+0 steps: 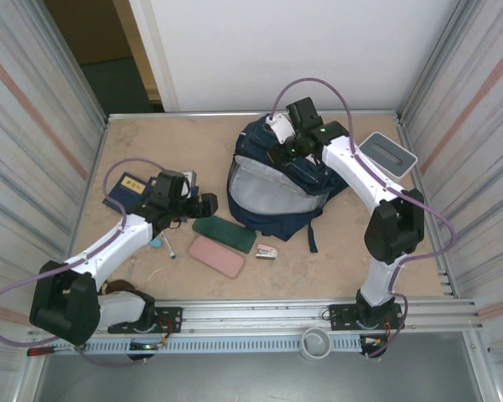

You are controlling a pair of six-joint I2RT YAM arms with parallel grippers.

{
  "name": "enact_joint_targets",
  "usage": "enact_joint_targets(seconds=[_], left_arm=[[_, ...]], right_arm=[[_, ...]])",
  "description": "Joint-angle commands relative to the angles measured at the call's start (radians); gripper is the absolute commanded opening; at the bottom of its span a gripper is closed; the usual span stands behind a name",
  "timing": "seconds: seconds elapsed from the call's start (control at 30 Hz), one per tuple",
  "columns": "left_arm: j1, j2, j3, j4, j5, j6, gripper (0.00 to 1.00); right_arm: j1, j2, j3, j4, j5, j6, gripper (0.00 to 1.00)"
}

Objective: Pack books, pencil case, and school supplies into a backpack

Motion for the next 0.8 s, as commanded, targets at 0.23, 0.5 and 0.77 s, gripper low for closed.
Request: enact_joint_targets(seconds=[0.23,0.5,0.77], left_arm=[[-0.006,-0.114,-0.077,-0.204,-0.184,-0.107,0.89],[0.107,-0.053,0.017,-0.265,-0.27,-0.068,0.92],[0.448,0.094,0.079,-0.103,-0.172,-0.108,0.93]], right_arm=[[0.007,-0.13,-0.186,0.066,-0.044,0.27,0.58],[0.091,-0.288,-0.487,0.261,-0.127,0.388,0.7],[0.092,-0.248,-0.514,0.36,-0.21,0.414,0.72]])
